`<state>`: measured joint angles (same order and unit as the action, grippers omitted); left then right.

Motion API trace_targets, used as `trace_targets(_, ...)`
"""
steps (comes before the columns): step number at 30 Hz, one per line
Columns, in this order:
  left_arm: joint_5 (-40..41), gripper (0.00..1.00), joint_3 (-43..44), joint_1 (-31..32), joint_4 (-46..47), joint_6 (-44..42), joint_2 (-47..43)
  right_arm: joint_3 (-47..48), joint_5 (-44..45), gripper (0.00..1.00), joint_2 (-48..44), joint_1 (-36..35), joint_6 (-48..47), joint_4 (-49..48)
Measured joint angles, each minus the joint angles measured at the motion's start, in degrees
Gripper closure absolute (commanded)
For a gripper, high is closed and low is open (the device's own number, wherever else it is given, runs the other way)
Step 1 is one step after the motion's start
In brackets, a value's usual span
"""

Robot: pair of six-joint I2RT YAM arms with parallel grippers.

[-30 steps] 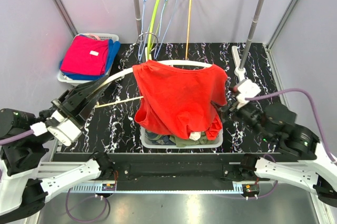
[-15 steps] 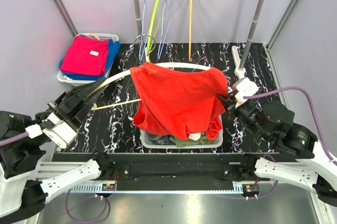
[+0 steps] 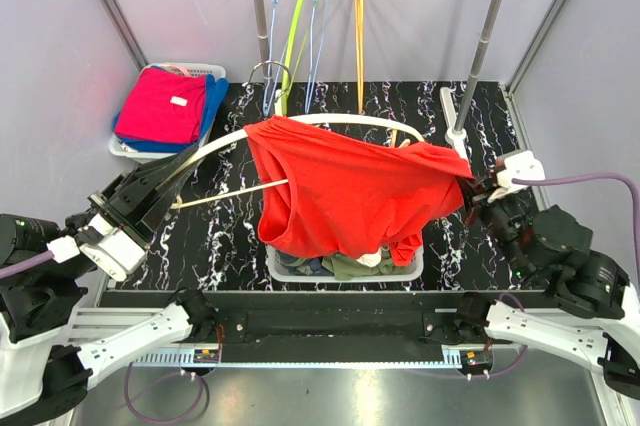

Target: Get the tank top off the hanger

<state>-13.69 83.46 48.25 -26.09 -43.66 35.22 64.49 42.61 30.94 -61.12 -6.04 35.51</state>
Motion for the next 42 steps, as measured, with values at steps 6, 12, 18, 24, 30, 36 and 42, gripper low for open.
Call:
trace_targets(6, 0.09, 1.0, 0.0, -1.01, 0.02, 0.35, -0.26, -0.46, 0.76, 1.0, 3.78, 0.0, 2.64, 1.7)
trace_targets(12, 0.55, 1.0, -1.18, -1.31, 2.56, 0.57, -0.79, -4.59, -6.01, 1.0, 7.67, 0.0, 5.14, 1.09)
trace_targets(18, 0.9, 1.0, -3.17, -1.31, 5.55, 0.37, 0.74, -6.93, -13.49, 0.55, 12.15, 0.0, 6.36, -0.79)
trace_targets(24, 0.92, 1.0, -5.49, -1.31, 9.35, 0.66, 3.39, 0.81, -19.67, 0.26, 12.61, 0.0, 4.87, 3.23)
trace_targets(30, 0.59, 1.0, -8.35, -1.31, 10.29, 2.56, 5.03, 15.41, -23.87, 0.18, 8.11, 0.02, 2.91, 9.38)
trace_targets(36, -3.15, 1.0, -9.05, -1.36, 9.05, 3.93, 4.72, 25.86, -25.81, 0.15, 6.1, 0.04, -1.64, 11.1)
trace_targets(42, -9.14, 1.0, -8.96, -1.36, 6.58, 4.61, 4.07, 31.08, -30.6, 0.14, 13.03, 0.04, -6.49, 13.53)
